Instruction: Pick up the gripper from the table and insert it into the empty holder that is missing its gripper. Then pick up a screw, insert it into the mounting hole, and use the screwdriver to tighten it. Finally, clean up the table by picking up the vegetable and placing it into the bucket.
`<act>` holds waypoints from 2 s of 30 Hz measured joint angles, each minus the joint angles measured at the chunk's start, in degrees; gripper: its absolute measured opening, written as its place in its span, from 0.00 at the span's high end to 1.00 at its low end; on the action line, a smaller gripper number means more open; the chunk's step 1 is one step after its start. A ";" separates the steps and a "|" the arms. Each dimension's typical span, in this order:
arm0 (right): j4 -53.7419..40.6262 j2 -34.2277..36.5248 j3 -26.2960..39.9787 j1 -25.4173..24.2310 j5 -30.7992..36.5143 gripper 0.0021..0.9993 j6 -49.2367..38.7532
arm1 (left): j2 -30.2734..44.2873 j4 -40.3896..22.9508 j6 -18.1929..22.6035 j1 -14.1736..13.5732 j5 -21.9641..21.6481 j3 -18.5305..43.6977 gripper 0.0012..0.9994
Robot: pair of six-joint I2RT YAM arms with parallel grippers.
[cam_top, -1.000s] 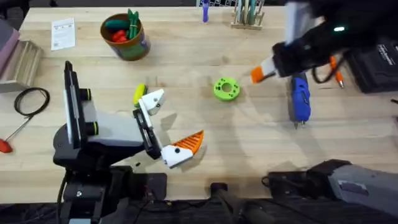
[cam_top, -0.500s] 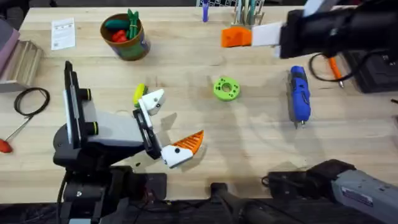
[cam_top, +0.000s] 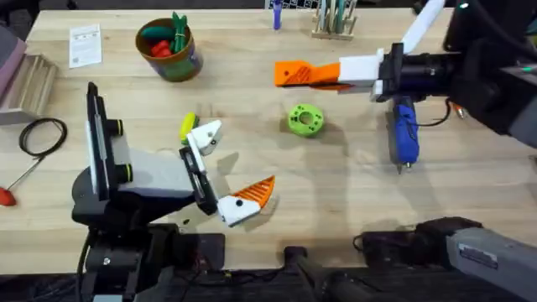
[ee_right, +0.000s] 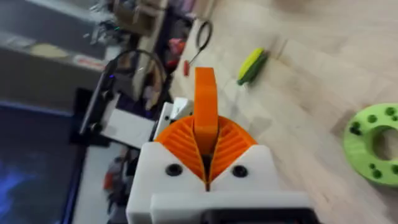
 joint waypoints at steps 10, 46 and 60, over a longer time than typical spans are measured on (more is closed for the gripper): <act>21.18 19.33 -0.27 0.58 -20.09 0.99 8.87 | 0.01 0.00 0.00 0.02 0.00 0.00 0.01; 24.64 28.13 -0.27 14.39 -24.41 0.99 13.42 | 0.02 0.00 0.00 0.00 0.00 0.00 0.01; 53.14 30.95 -4.87 14.66 -24.41 0.99 32.32 | 0.00 0.00 0.00 0.02 0.00 0.00 0.01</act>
